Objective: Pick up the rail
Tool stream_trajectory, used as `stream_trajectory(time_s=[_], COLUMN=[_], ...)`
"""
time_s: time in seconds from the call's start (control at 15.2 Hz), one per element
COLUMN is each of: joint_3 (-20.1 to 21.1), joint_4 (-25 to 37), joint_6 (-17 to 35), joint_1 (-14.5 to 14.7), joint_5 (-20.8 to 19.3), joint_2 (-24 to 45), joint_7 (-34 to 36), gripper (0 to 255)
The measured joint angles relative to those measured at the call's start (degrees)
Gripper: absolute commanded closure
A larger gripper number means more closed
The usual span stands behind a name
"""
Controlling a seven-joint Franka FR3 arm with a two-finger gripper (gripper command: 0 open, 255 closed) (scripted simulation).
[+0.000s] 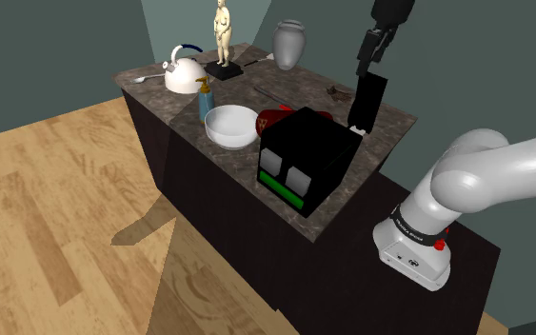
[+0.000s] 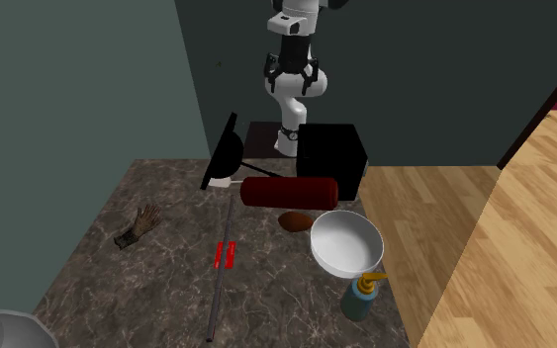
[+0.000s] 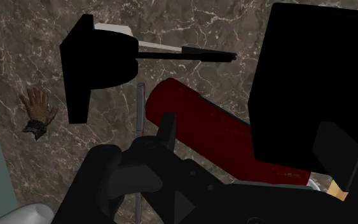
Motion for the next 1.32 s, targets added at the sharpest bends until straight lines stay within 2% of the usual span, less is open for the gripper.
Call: stream_trajectory(time_s=[0.13,0.33,0.92,1.32], joint_3=[-0.3,-1.9,-8.4,-12.0], joint_4=[-0.2,-1.4,0.2,4.2], joint_6=[0.9,5.2,20.4,28.8], joint_1=[-0.1,-0.5,-1.8,-2.0], joint_5=[-0.1,-0.5,-0.7,1.8], joint_2=[0.7,3.9,21.0,33.8], joint_7=[-0.1,-0.9,-5.2,-9.0], gripper=[0,0,0,0])
